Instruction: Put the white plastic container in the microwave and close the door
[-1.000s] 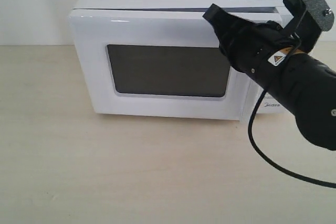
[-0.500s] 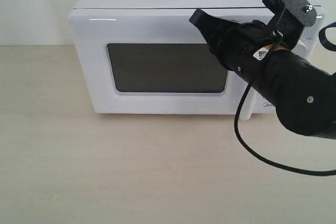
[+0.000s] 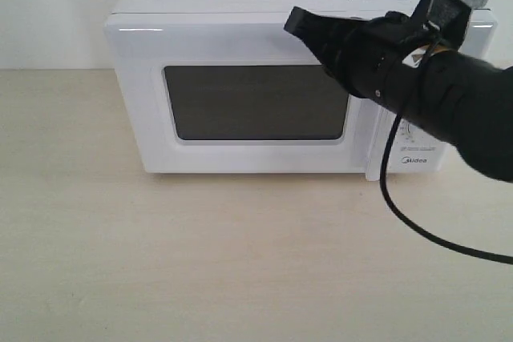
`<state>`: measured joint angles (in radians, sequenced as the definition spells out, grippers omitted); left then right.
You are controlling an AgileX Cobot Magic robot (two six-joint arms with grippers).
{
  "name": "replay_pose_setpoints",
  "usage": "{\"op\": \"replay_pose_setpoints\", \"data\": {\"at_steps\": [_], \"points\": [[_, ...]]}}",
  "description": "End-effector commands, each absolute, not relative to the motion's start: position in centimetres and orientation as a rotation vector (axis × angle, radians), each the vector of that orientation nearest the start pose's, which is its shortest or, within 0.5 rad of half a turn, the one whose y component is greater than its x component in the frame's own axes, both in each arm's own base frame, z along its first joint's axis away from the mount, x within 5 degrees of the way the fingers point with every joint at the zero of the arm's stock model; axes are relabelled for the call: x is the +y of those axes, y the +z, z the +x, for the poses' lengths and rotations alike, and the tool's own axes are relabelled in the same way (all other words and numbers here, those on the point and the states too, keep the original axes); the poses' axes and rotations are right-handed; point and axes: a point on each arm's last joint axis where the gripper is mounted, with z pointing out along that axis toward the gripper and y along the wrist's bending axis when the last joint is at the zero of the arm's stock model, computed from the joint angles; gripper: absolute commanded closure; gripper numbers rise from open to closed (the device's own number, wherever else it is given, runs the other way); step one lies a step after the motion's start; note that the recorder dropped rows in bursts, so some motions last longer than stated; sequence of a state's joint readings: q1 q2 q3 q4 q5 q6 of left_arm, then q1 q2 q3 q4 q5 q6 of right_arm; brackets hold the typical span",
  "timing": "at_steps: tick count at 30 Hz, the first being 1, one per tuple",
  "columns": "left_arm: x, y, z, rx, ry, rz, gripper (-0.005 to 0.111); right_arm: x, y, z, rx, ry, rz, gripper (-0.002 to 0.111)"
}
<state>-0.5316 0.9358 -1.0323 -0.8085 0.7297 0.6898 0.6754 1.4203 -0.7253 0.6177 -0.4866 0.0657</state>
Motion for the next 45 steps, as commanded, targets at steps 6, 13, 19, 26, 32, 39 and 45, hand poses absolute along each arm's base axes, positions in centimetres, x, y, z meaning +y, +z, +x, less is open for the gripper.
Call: {"op": "replay_pose_setpoints", "data": {"at_steps": [6,13,19,26,32,39,45], "points": [[-12.9,41.2,13.2,1.783,-0.830,0.862,0.102,14.0,33.6,17.9,1.812,0.745,-0.249,0.107],[-12.9,41.2,13.2,1.783,-0.830,0.862,0.102,12.7,34.7,13.9,1.883,0.806,-0.443,0.107],[-12.9,41.2,13.2,1.783,-0.830,0.862,0.102,11.8,35.0,11.7,1.924,0.855,-0.524,0.107],[-12.9,41.2,13.2,1.782,-0.829,0.860,0.102,11.6,35.3,11.6,1.905,0.856,-0.515,0.107],[-12.9,41.2,13.2,1.782,-0.829,0.860,0.102,11.5,35.7,12.0,1.833,0.801,-0.504,0.107],[-12.9,41.2,13.2,1.782,-0.829,0.860,0.102,11.0,35.1,12.1,1.845,0.693,-0.580,0.107],[-12.9,41.2,13.2,1.783,-0.830,0.862,0.102,6.5,33.5,11.2,1.860,0.535,-0.366,0.107]]}}
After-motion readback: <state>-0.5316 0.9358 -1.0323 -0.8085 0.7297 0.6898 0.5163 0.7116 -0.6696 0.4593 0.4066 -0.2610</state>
